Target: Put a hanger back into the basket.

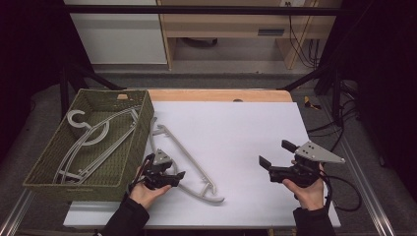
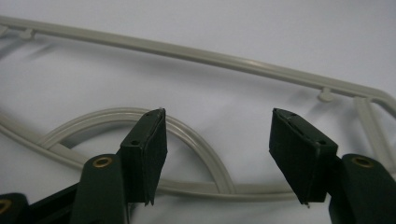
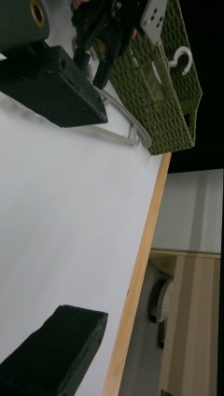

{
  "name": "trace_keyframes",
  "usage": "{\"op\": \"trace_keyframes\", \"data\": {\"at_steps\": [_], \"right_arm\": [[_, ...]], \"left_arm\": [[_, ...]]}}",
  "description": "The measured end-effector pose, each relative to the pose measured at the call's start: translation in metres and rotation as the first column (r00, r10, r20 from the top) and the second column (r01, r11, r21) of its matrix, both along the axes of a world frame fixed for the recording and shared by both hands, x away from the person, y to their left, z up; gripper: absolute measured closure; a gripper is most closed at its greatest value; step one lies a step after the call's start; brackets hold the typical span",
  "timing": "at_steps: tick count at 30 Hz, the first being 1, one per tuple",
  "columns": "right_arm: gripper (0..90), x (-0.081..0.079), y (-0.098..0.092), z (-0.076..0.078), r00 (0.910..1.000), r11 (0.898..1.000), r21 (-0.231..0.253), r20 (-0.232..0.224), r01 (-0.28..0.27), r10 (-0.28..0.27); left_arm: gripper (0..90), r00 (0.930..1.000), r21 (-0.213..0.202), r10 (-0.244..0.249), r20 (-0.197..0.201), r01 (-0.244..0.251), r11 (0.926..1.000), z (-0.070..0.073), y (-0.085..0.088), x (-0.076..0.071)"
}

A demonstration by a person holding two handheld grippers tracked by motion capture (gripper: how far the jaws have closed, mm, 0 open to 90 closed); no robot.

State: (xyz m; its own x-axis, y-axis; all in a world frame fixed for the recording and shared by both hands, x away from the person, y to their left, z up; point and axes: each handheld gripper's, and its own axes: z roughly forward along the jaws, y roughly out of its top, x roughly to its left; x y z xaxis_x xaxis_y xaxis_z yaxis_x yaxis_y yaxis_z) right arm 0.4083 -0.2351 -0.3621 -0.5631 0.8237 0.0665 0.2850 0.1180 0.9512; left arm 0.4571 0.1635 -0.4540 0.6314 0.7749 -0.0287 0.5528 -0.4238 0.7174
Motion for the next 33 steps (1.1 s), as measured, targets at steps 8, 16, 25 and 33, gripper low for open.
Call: {"op": "trace_keyframes", "data": {"at_steps": [8, 16, 25, 33], "right_arm": [[5.7, -0.001, -0.002, 0.001, 1.0000, 1.000, 0.005, 0.004, -0.001, 0.001], [5.8, 0.000, 0.001, 0.001, 1.0000, 1.000, 0.004, 0.003, -0.004, 0.004], [5.7, 0.000, 0.000, 0.001, 1.0000, 1.000, 0.002, 0.007, -0.004, 0.004], [5.7, -0.001, -0.001, 0.001, 1.0000, 1.000, 0.005, 0.006, -0.003, 0.003]], "left_arm": [[41.2, 0.9960, 0.041, 0.038, -0.081, -0.035, 0.9985, -0.014, -0.005, 0.008], [54.3, 0.9956, 0.071, 0.080, -0.049, -0.077, 0.9945, -0.017, -0.008, 0.009], [69.2, 0.9993, 0.097, 0.028, -0.023, -0.026, 0.9950, -0.015, -0.025, 0.014], [73.0, 0.9996, 0.105, -0.023, -0.013, 0.025, 0.9942, -0.014, -0.036, 0.017]]}}
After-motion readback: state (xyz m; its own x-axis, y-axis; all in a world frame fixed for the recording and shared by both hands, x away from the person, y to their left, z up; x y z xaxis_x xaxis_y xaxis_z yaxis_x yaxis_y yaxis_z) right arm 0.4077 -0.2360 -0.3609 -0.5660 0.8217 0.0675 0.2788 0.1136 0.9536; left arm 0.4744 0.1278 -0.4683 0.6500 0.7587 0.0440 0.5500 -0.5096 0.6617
